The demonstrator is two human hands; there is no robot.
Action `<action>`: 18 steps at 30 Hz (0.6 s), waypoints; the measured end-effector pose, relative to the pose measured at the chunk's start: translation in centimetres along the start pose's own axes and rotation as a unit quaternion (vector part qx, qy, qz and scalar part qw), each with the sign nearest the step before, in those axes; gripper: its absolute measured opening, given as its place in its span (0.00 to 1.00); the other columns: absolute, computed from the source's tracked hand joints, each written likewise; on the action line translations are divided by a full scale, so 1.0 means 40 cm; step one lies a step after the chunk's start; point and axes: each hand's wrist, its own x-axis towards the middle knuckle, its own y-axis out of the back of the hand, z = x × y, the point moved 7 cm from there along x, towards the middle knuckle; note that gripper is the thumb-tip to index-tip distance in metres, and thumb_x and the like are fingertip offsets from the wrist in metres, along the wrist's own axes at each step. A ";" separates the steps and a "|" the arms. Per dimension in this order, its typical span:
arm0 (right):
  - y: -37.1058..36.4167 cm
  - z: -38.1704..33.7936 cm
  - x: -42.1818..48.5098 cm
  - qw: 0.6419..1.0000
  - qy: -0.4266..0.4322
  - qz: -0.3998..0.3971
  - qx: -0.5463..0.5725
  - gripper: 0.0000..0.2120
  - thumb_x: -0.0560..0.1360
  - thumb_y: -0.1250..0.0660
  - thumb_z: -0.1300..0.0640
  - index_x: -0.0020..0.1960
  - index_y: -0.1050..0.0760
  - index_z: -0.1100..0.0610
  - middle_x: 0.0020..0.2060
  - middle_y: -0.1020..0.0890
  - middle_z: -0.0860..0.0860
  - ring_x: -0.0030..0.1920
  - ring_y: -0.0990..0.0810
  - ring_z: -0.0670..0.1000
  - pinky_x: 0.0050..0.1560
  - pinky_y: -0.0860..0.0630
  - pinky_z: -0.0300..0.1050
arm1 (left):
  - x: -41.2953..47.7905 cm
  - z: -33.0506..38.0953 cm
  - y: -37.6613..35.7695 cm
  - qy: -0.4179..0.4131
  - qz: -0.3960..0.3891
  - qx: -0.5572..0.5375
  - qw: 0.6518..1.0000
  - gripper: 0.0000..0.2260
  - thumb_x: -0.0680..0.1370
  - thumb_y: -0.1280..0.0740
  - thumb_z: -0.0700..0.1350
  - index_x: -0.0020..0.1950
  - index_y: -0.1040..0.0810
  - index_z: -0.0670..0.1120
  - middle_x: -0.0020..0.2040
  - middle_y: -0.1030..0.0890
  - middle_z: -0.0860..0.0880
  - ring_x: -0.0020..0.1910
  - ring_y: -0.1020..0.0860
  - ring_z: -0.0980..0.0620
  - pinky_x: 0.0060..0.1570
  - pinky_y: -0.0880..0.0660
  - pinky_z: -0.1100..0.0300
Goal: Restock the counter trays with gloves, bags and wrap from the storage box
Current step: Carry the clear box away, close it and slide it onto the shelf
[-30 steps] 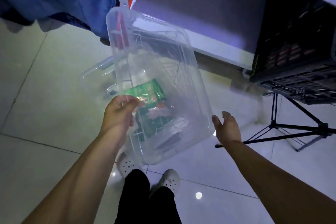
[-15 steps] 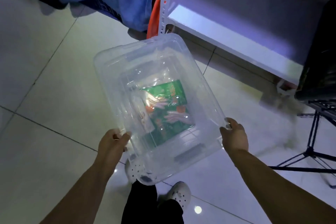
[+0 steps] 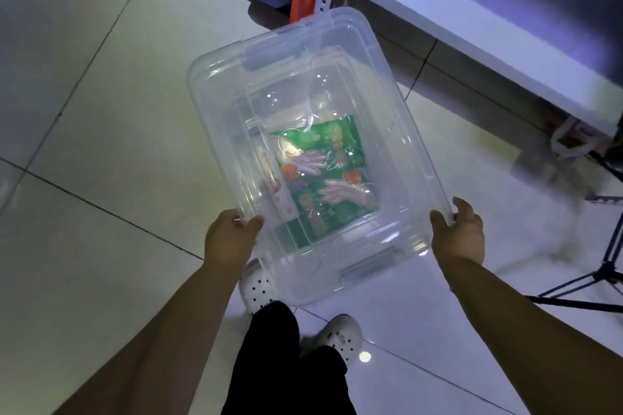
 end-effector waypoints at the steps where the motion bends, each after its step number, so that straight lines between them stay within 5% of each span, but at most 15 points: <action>1: -0.010 0.019 -0.003 0.998 -0.050 -0.002 0.036 0.25 0.76 0.36 0.51 0.69 0.36 0.60 0.61 0.26 0.63 0.58 0.25 0.64 0.60 0.29 0.56 | 0.000 -0.004 -0.003 0.003 -0.001 -0.011 1.000 0.07 0.73 0.30 0.44 0.42 0.26 0.42 0.37 0.22 0.42 0.40 0.21 0.40 0.53 0.23 0.39; 5: -0.066 0.070 -0.046 0.957 -0.201 -0.056 0.201 0.24 0.75 0.34 0.50 0.63 0.32 0.65 0.45 0.22 0.58 0.44 0.21 0.59 0.54 0.23 0.55 | 0.000 -0.014 -0.017 0.030 -0.014 -0.046 0.998 0.12 0.74 0.31 0.45 0.40 0.25 0.36 0.37 0.23 0.40 0.39 0.23 0.44 0.54 0.24 0.38; 14: 0.053 0.057 0.069 0.960 -0.135 -0.018 0.245 0.25 0.74 0.32 0.56 0.67 0.34 0.63 0.60 0.23 0.59 0.54 0.24 0.56 0.51 0.32 0.42 | -0.090 -0.016 -0.209 0.070 -0.104 -0.101 0.987 0.10 0.75 0.32 0.43 0.38 0.24 0.39 0.35 0.21 0.43 0.35 0.21 0.48 0.48 0.21 0.51; 18: 0.102 0.062 0.134 0.969 -0.078 -0.036 0.233 0.21 0.75 0.34 0.58 0.66 0.33 0.61 0.56 0.23 0.54 0.52 0.25 0.54 0.53 0.30 0.43 | -0.149 0.001 -0.329 0.064 -0.119 -0.146 0.980 0.08 0.75 0.32 0.40 0.41 0.24 0.35 0.36 0.22 0.40 0.35 0.21 0.47 0.46 0.19 0.50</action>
